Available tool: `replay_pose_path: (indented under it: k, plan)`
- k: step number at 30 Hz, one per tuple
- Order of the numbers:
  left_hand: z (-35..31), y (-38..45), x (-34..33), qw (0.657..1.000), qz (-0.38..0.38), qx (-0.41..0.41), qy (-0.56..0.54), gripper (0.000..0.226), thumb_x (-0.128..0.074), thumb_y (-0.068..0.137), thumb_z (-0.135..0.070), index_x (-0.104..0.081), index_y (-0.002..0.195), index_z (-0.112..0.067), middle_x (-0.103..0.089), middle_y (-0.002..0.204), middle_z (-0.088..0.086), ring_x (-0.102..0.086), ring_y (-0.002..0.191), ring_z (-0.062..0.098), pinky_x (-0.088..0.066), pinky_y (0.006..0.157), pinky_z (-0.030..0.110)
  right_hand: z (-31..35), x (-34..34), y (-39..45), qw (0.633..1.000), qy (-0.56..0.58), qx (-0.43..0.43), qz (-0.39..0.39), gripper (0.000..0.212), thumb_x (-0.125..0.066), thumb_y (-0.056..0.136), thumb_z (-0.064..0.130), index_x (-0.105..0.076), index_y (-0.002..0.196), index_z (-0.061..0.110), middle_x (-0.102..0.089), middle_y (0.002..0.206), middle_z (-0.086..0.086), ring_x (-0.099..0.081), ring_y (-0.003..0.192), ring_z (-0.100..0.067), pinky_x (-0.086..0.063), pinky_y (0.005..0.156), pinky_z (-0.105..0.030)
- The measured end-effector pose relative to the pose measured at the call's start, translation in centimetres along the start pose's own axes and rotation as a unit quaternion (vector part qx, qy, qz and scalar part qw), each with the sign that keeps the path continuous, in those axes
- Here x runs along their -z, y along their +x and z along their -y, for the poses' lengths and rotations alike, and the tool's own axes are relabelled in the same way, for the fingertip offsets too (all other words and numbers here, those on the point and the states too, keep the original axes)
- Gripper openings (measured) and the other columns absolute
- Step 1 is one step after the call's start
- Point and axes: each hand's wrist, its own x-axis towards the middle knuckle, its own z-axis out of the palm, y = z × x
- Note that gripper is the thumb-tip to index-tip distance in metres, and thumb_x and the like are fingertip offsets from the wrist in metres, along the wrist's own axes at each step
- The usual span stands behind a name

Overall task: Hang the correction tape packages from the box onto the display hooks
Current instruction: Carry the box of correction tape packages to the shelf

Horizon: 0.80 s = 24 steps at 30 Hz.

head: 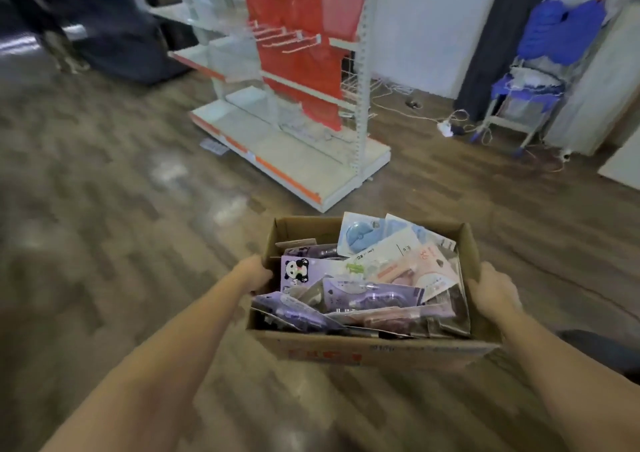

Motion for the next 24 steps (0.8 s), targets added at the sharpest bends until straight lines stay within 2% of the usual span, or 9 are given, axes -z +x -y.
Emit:
replay_pose_path:
  k: [8, 11, 16, 24]
  plan:
    - [13.0, 0.5, 2.5, 0.986, -0.05, 0.147, -0.063, 0.031, -0.05, 0.093, -0.013, -0.06, 0.12, -0.001, -0.062, 0.122, 0.019, -0.058, 0.112, 0.032, -0.045, 0.091, 0.033, 15.6, -6.7, 5.3, 0.985, -0.042, 0.155, 0.06, 0.031, -0.048, 0.096, 0.024, -0.049, 0.116, 0.0, -0.059, 0.118, -0.027, -0.056, 0.108, -0.043, -0.044, 0.085, -0.041]
    - [17.1, 1.6, 4.4, 0.976, -0.06, 0.187, -0.099, 0.029, -0.05, 0.092, -0.009, -0.061, 0.118, 0.001, -0.062, 0.121, 0.021, -0.059, 0.111, 0.033, -0.047, 0.091, 0.034, 21.6, -9.9, 6.8, 0.977, -0.052, 0.186, 0.093, 0.03, -0.048, 0.096, 0.025, -0.05, 0.114, 0.002, -0.061, 0.115, -0.025, -0.057, 0.106, -0.041, -0.045, 0.085, -0.041]
    - [23.8, 5.2, 8.9, 0.966, -0.064, 0.222, -0.114, 0.03, -0.051, 0.092, -0.009, -0.061, 0.118, 0.002, -0.063, 0.118, 0.021, -0.061, 0.108, 0.032, -0.048, 0.088, 0.034, 31.5, -14.2, 8.3, 0.969, -0.043, 0.206, 0.13, 0.03, -0.048, 0.096, 0.026, -0.05, 0.114, 0.003, -0.06, 0.115, -0.024, -0.057, 0.104, -0.041, -0.046, 0.085, -0.041]
    - [31.4, 12.8, 16.7, 0.952, -0.075, 0.262, -0.141, 0.027, -0.05, 0.093, -0.009, -0.06, 0.115, 0.003, -0.063, 0.117, 0.021, -0.061, 0.106, 0.032, -0.047, 0.086, 0.033, 47.3, -18.9, 12.5, 0.952, -0.067, 0.268, 0.128, 0.031, -0.045, 0.097, 0.028, -0.05, 0.117, 0.005, -0.06, 0.117, -0.023, -0.057, 0.107, -0.041, -0.047, 0.089, -0.043]
